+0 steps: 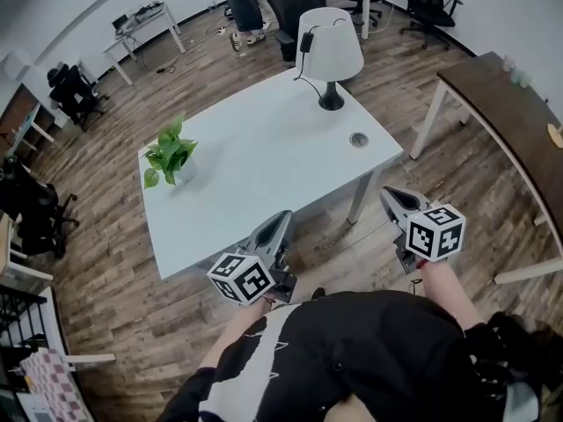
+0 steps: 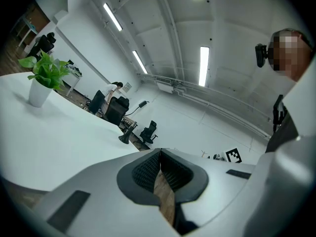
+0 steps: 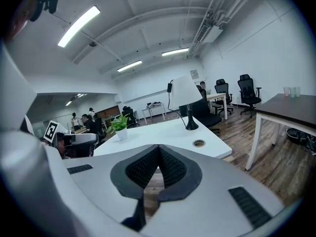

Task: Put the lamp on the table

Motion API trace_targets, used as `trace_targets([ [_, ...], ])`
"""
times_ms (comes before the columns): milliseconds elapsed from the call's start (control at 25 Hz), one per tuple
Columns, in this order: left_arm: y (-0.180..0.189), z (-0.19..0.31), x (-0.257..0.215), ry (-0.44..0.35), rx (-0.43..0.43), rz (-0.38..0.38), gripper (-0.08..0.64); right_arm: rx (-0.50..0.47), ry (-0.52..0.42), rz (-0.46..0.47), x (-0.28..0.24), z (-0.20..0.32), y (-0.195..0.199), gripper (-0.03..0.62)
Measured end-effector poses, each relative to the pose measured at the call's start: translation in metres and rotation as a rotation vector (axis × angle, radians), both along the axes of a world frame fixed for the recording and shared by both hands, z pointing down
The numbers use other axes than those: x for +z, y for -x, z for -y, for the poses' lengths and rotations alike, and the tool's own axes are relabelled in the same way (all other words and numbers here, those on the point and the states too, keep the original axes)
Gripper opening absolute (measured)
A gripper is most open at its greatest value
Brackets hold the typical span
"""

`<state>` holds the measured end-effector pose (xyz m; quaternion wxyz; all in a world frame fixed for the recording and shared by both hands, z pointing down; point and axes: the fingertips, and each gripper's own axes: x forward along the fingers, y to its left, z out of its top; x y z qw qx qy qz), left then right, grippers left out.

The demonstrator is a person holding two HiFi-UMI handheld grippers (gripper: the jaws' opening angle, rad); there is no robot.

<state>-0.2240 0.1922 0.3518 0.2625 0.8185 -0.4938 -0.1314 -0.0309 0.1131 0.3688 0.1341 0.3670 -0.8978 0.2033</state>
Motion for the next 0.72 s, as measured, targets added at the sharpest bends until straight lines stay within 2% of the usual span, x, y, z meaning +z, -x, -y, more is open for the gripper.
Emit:
trace_targets([
  [720, -0.040, -0.003, -0.013, -0.008, -0.084, 0.009, 0.015, -0.071, 0.004, 0.023, -0.005, 0.009, -0.041, 0.017],
])
